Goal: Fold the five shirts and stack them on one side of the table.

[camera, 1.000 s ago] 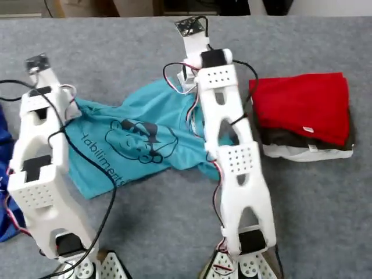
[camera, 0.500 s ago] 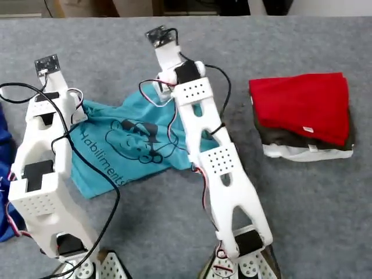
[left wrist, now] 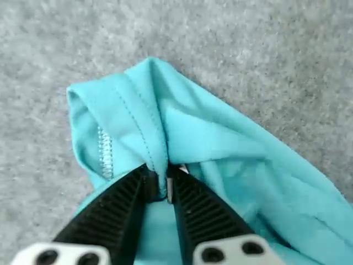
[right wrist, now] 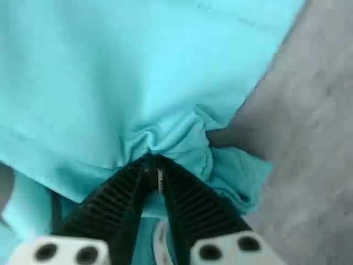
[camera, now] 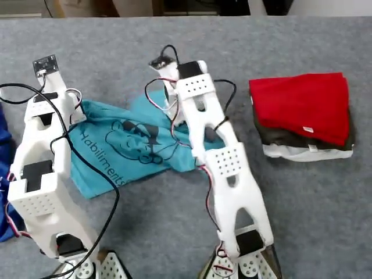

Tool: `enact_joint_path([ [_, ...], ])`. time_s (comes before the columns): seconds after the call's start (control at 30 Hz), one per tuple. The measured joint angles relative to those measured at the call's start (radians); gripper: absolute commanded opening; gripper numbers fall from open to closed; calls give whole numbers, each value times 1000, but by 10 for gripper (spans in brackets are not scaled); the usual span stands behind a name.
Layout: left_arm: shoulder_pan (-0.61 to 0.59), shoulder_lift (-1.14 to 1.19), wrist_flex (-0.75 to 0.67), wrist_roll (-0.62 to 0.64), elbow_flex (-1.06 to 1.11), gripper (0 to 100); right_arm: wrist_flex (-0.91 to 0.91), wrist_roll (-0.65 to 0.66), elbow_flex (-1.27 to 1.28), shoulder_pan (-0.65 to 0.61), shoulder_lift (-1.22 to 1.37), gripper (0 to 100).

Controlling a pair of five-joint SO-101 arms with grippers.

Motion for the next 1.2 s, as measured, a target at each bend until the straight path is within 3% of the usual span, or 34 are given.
enact_joint_path([
  [0.1, 0, 0, 0, 0, 0, 18, -52, 5, 242, 37, -127, 27],
  [0.17, 0, 0, 0, 0, 0, 18, -101, 21, 361, 55, -203, 95],
  [0.37, 0, 0, 0, 0, 0, 18, -172, -5, 442, 71, -351, 310],
  [0.7, -2, 0, 0, 0, 0, 18, -183, -17, 420, 77, -477, 314],
  [0.87, -2, 0, 0, 0, 0, 18, -304, -23, 333, 77, -473, 314],
  [1.03, -2, 0, 0, 0, 0, 18, -430, -103, 241, 55, -301, 316],
  [1.2, -2, 0, 0, 0, 0, 18, -367, -215, 29, 38, -61, 317],
])
